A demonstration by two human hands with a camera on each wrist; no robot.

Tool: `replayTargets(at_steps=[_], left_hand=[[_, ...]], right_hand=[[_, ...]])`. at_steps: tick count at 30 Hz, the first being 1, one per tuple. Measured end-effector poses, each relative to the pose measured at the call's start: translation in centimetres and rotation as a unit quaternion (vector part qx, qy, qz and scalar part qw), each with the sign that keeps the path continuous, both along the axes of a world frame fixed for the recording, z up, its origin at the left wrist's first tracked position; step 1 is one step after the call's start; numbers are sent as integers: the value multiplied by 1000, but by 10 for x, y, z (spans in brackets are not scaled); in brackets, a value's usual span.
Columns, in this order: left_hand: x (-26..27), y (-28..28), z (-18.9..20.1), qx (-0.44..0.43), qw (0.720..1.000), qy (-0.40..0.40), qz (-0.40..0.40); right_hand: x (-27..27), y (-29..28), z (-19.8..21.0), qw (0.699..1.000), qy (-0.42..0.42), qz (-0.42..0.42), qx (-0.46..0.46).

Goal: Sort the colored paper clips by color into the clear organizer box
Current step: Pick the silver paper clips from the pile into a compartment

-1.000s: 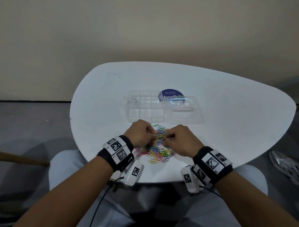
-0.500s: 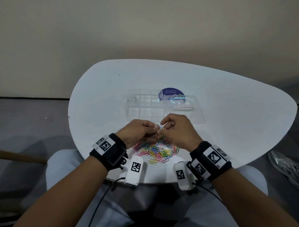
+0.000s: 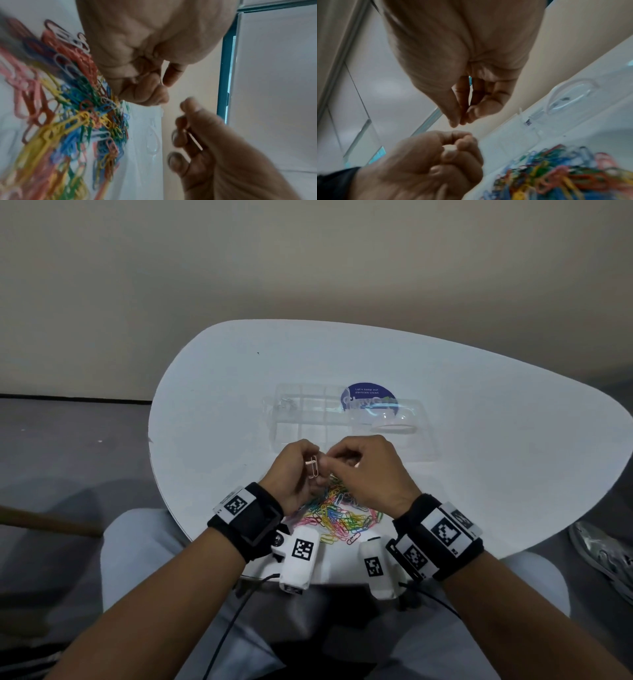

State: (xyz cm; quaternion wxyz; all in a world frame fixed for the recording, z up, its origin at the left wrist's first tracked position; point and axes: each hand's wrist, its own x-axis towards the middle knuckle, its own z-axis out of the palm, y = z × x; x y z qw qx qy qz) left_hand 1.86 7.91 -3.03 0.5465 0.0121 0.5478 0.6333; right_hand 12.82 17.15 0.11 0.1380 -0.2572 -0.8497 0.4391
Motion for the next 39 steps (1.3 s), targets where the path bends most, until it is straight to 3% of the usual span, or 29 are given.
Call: replayTargets(at_steps=[3, 7, 14, 19, 23, 39], left_hand=[[-7, -7, -4, -53, 997, 55, 8], [-13, -27, -1, -107, 965, 236, -37], [-26, -51, 3, -160, 929, 320, -92], [-21, -55, -2, -211, 809, 494, -240], [-18, -53, -8, -256, 753, 548, -257], [-21, -54, -17, -241, 696, 622, -265]], right_hand=[[5, 9, -13, 987, -123, 44, 89], [9, 6, -26, 938, -253, 145, 187], [11, 12, -26, 918, -260, 161, 252], [9, 24, -18, 937, -255, 154, 184], [4, 27, -10, 934, -264, 167, 171], [-21, 27, -8, 933, -260, 204, 143]])
